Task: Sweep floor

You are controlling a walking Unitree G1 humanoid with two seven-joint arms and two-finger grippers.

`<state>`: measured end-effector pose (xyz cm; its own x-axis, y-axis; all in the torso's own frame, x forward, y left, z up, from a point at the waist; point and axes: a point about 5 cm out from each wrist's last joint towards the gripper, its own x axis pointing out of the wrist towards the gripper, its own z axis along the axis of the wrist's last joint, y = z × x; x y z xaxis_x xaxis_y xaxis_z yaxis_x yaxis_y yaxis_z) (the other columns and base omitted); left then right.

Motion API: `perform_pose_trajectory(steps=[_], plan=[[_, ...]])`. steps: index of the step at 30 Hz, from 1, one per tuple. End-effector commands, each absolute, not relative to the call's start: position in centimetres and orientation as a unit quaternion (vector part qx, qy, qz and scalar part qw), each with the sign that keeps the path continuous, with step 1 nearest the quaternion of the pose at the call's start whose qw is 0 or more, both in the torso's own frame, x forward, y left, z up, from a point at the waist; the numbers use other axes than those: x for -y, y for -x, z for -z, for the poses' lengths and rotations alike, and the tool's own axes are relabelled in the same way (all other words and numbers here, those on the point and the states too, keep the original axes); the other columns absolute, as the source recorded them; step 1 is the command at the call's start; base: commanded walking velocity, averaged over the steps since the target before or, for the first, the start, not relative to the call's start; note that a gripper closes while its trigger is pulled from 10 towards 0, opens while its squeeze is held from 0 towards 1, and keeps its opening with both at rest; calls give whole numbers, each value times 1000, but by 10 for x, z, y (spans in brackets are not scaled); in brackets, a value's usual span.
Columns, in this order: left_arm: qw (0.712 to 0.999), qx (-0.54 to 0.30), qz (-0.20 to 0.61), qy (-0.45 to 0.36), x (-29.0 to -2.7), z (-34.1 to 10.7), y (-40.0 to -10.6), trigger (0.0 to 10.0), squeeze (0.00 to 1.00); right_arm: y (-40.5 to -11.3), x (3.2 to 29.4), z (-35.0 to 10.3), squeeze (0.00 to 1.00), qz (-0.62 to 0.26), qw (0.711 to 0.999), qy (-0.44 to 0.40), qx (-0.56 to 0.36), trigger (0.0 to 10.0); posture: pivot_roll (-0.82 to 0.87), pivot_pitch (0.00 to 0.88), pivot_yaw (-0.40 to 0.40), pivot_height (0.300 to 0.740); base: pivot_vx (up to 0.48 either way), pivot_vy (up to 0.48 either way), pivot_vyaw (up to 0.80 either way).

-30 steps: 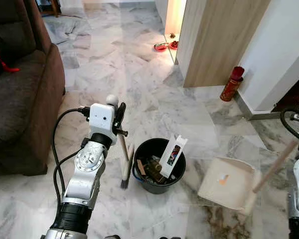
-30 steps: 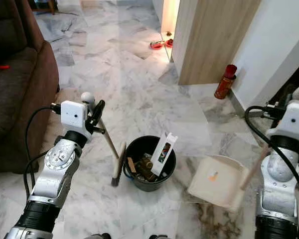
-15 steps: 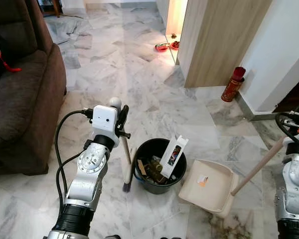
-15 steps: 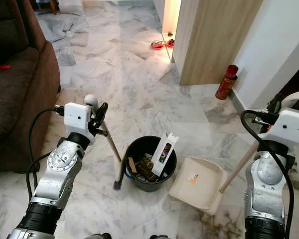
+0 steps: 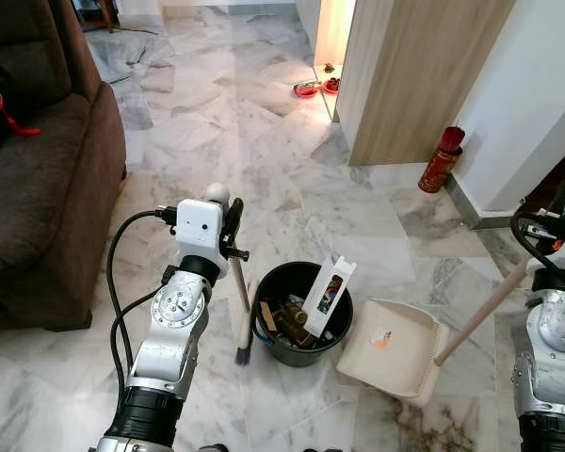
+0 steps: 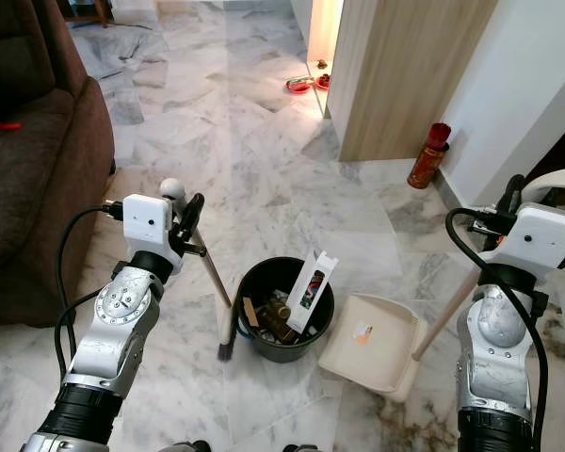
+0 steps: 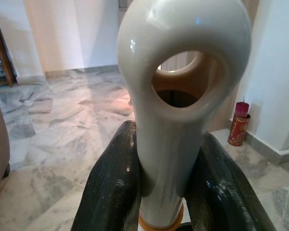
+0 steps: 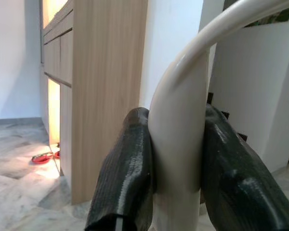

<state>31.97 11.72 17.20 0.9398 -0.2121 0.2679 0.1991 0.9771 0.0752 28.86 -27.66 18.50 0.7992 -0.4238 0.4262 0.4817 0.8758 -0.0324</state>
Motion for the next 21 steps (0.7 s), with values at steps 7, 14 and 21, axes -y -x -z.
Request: perform_pose_trajectory(steps=[7,14,21], plan=[[982,157,106,-22,-114,-181,-317,10000,0,-293,265,-197,0,213,946,56,239,10000,105,160,-58,740,-74,0,0],[982,159,104,-22,-114,-182,-318,10000,0,-294,269,-200,0,214,945,58,241,10000,102,159,-60,740,-277,0,0],[981,160,105,-22,-114,-182,-318,10000,0,-294,271,-202,0,217,943,60,244,10000,99,157,-62,740,-89,0,0]])
